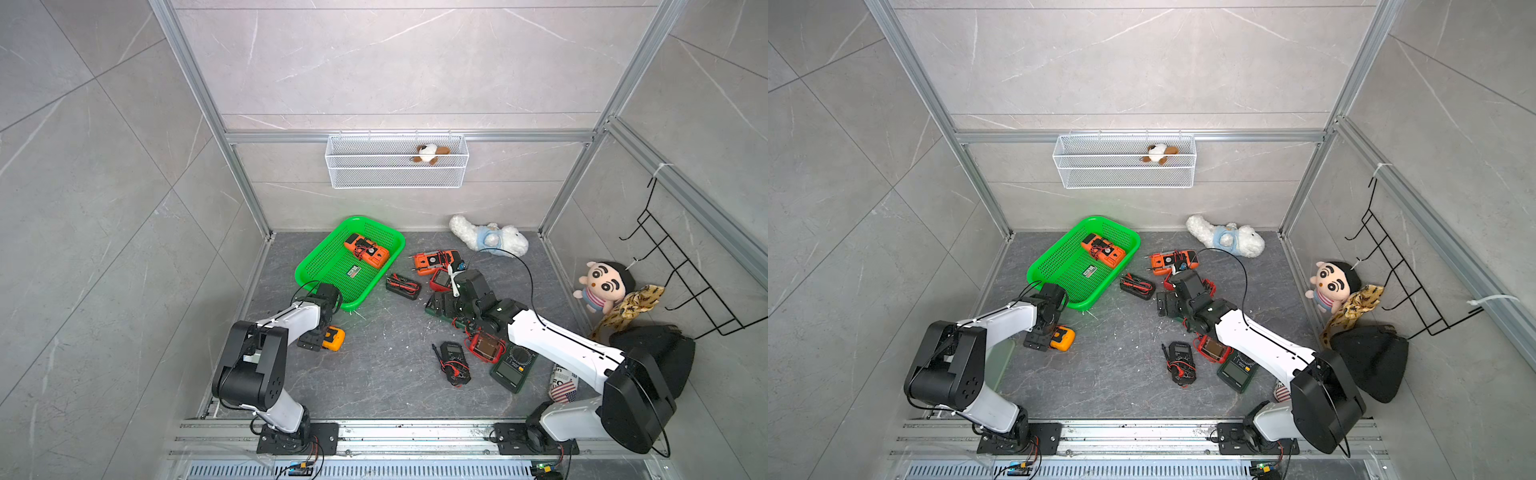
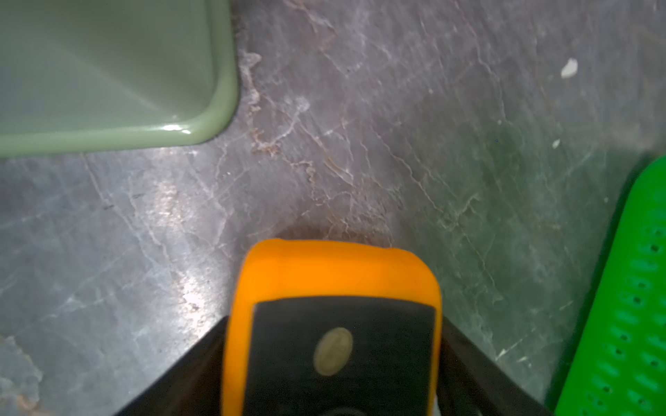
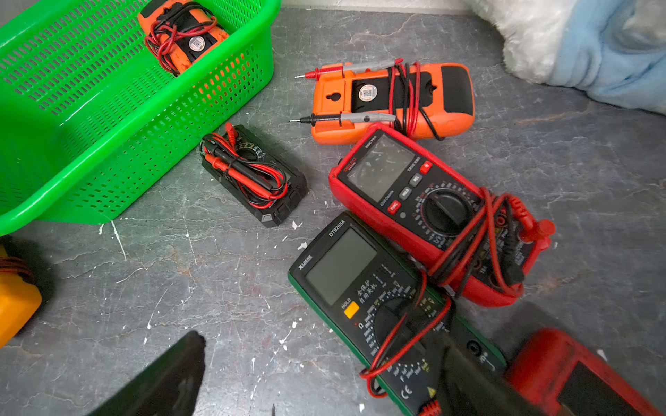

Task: Put the multimeter into the basket
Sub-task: Pick up the multimeter from the center of the board, then place the multimeter in the basket.

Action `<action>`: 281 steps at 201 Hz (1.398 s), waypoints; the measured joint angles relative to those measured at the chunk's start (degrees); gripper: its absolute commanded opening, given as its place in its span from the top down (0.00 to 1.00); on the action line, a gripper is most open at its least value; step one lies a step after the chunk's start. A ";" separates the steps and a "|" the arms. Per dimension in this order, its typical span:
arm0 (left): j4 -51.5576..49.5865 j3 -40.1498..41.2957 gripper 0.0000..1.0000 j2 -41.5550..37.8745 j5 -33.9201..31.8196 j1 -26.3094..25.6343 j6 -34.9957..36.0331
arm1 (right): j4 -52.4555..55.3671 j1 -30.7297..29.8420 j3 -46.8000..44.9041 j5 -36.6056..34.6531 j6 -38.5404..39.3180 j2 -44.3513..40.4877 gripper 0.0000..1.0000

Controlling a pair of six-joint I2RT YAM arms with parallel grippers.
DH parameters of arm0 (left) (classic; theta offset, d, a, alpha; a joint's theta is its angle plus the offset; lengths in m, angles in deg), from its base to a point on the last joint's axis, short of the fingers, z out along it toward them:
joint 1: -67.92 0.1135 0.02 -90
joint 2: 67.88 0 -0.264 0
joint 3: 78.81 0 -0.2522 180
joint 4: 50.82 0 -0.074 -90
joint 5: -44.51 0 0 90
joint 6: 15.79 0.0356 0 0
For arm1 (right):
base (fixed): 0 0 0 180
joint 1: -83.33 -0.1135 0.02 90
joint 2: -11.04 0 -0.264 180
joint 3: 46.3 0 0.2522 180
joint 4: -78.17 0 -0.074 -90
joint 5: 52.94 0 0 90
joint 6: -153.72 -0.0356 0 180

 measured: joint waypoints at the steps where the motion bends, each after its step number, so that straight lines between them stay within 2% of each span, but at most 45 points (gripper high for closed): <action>1: 0.00 0.00 0.39 0.00 0.02 0.02 0.11 | 0.00 0.00 0.00 0.00 0.00 0.00 0.00; 34: 1.01 1.05 0.69 -1.33 0.09 0.15 -0.26 | 0.02 0.00 0.00 -0.68 0.00 0.04 0.00; 80: 1.03 2.47 1.00 -8.20 0.20 0.13 -0.17 | -0.02 0.00 0.00 -1.79 0.00 0.00 0.00; 138: 0.31 1.49 1.00 -21.94 -3.08 0.11 3.63 | -0.59 0.00 -0.55 -1.97 0.00 -1.44 0.00; 190: 2.03 -8.02 1.00 -23.06 -6.71 -0.20 12.09 | -1.75 0.00 -0.59 -2.47 0.00 -2.10 0.00; 224: 9.29 -14.56 1.00 -16.55 -8.07 -1.03 17.11 | -1.95 0.00 -0.59 -4.61 -0.07 -3.02 0.00; 281: 14.16 -28.44 1.00 4.17 -10.73 -3.13 19.54 | -0.04 0.00 -0.59 -9.81 -1.33 -6.32 0.00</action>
